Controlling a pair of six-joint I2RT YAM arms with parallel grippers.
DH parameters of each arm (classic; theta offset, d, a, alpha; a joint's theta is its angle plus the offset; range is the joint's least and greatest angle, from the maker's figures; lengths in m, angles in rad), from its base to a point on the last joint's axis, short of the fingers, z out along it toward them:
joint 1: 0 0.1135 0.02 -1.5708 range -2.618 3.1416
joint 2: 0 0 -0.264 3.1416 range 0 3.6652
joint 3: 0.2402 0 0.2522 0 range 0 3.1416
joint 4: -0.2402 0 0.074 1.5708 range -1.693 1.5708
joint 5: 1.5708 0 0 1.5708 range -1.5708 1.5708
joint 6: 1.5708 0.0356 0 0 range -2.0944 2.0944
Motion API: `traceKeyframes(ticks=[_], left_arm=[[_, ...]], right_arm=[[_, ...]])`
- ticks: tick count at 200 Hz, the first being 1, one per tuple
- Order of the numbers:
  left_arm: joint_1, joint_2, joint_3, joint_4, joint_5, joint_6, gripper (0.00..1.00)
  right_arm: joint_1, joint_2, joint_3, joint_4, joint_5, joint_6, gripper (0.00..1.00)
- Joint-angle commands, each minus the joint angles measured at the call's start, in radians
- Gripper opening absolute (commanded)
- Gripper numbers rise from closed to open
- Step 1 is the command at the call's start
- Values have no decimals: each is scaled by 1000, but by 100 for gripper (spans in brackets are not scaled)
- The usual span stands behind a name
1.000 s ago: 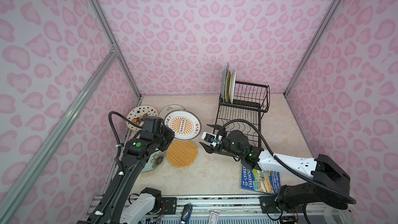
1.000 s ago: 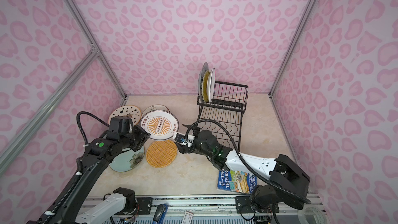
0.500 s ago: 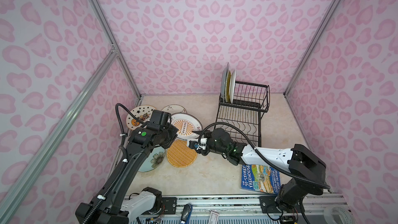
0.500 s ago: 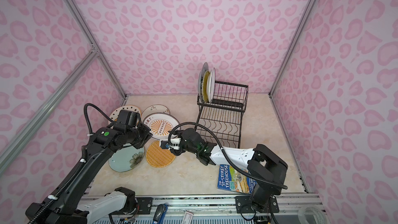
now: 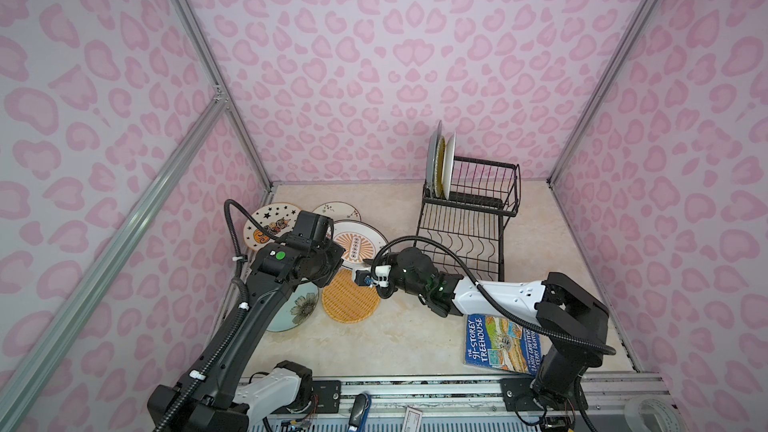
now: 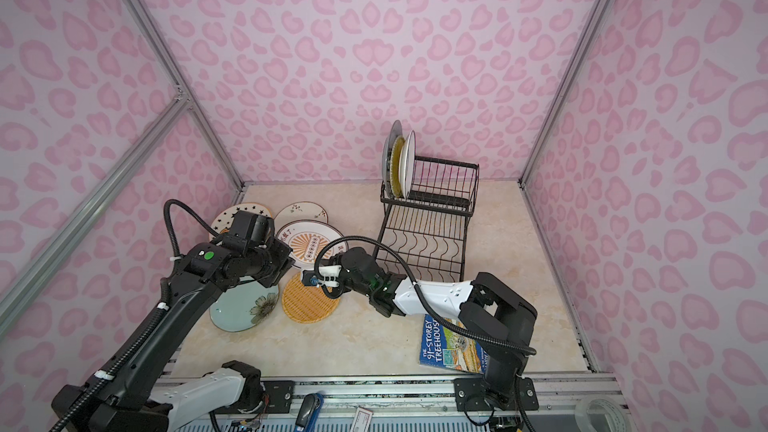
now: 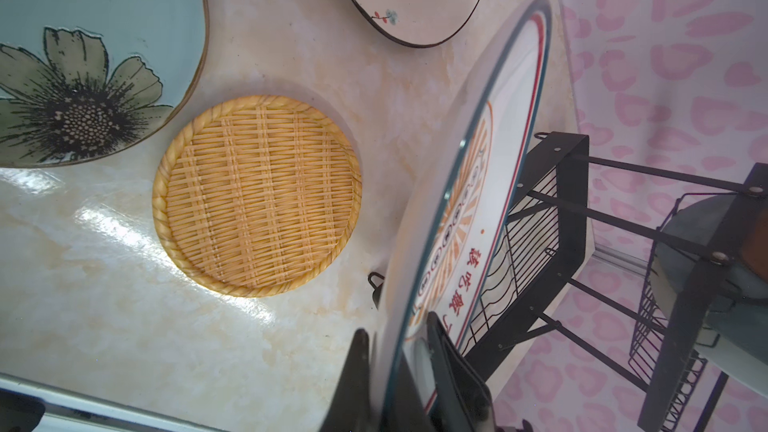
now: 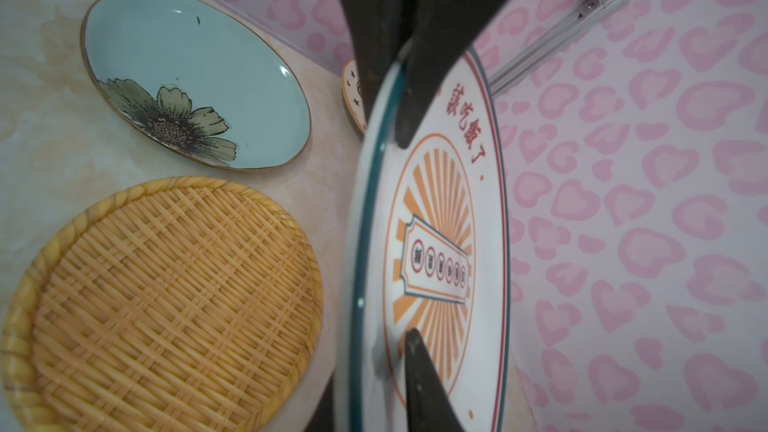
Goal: Load the plates into the dish rack
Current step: 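Grasp the sunburst plate's rim with the right gripper beside the left gripper, then carry the sunburst plate to the upper tier with the right gripper while the left withdraws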
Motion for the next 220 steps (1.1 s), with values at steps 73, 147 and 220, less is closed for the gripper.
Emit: traceKeyframes(ticks=[73, 147, 220], left_arm=[[2, -44, 23, 11, 3, 66, 98], [8, -462, -86, 349, -19, 481, 98], [8, -647, -242, 530, -163, 917, 98]], right_arm=[[3, 10, 21, 77, 94, 90, 0], [-20, -73, 41, 17, 90, 317, 0], [56, -321, 313, -392, 78, 650, 0]])
